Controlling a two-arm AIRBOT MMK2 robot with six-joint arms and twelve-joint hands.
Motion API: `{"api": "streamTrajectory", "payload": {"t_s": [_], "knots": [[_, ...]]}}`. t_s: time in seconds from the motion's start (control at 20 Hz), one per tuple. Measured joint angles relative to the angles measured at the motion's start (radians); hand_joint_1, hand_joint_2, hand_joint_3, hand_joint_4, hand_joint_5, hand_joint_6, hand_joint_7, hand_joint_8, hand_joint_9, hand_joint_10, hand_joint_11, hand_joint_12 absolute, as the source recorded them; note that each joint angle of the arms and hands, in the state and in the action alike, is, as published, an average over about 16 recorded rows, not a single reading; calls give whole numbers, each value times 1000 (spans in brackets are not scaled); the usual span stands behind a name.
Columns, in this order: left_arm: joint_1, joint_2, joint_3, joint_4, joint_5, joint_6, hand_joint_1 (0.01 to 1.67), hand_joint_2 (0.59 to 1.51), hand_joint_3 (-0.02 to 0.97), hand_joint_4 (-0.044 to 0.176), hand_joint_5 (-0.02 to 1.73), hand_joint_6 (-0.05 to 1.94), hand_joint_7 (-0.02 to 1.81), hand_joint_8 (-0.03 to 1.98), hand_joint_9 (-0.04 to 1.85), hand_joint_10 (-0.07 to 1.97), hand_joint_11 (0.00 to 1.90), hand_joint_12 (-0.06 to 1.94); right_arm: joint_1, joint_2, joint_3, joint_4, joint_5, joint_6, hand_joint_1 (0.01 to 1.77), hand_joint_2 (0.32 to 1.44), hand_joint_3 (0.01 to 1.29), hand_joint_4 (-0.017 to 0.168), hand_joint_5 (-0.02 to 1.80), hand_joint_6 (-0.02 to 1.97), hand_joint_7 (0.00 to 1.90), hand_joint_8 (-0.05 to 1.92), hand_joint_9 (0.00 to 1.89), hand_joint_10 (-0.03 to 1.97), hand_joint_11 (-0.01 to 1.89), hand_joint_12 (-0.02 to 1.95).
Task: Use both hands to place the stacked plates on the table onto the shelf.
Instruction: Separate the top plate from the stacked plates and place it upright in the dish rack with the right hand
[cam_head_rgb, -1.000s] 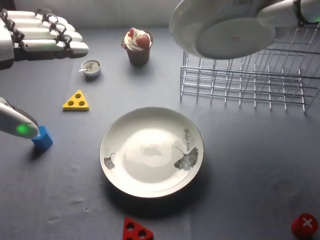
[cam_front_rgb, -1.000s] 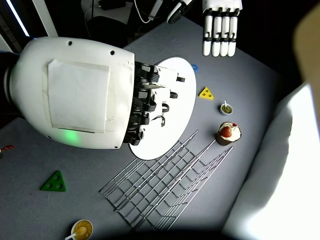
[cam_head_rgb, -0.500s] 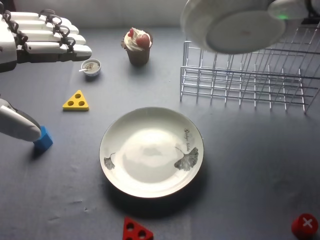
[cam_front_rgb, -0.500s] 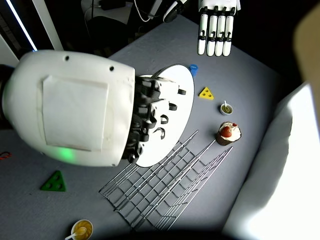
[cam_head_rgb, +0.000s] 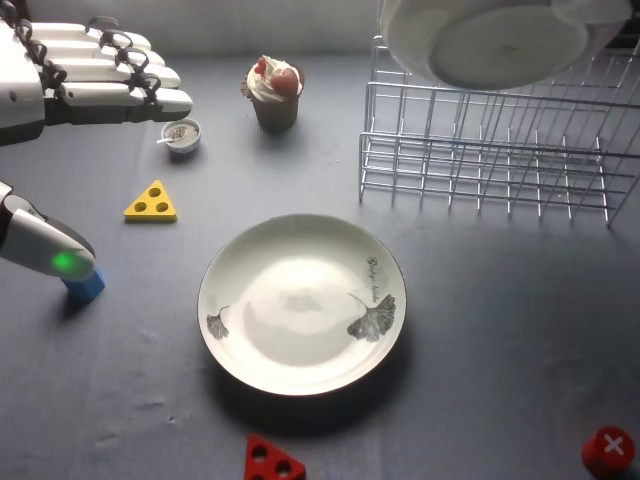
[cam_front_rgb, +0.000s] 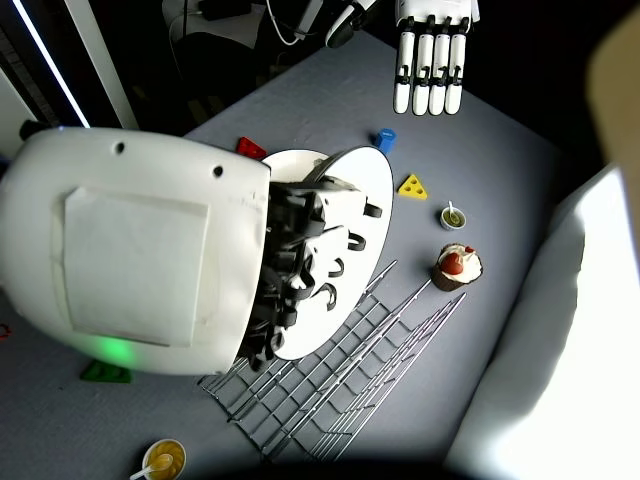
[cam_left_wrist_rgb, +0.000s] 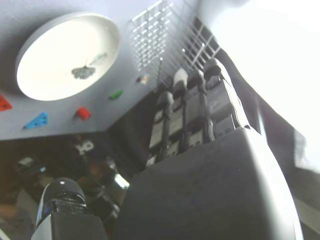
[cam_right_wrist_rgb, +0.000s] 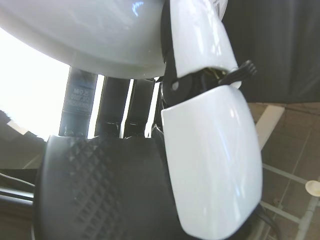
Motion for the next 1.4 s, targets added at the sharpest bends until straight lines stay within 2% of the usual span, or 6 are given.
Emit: {"api": "streamTrajectory", "payload": {"t_s": [0.7, 1.4], "knots": [[-3, 0, -7, 8, 5, 0, 34, 856, 21, 7, 121, 5, 134, -2, 126, 9, 118, 7, 0, -1, 70, 10, -22, 49, 1499, 973, 13, -9, 925, 824, 1143, 469, 1167, 578, 962, 1323], [-3, -1, -19, 33, -2, 0, 34, 862, 19, 7, 97, 5, 112, -1, 109, 10, 121, 7, 0, -48, 137, 42, -57, 59, 1499, 972, 14, -9, 919, 804, 1115, 555, 1162, 604, 978, 1325]]}}
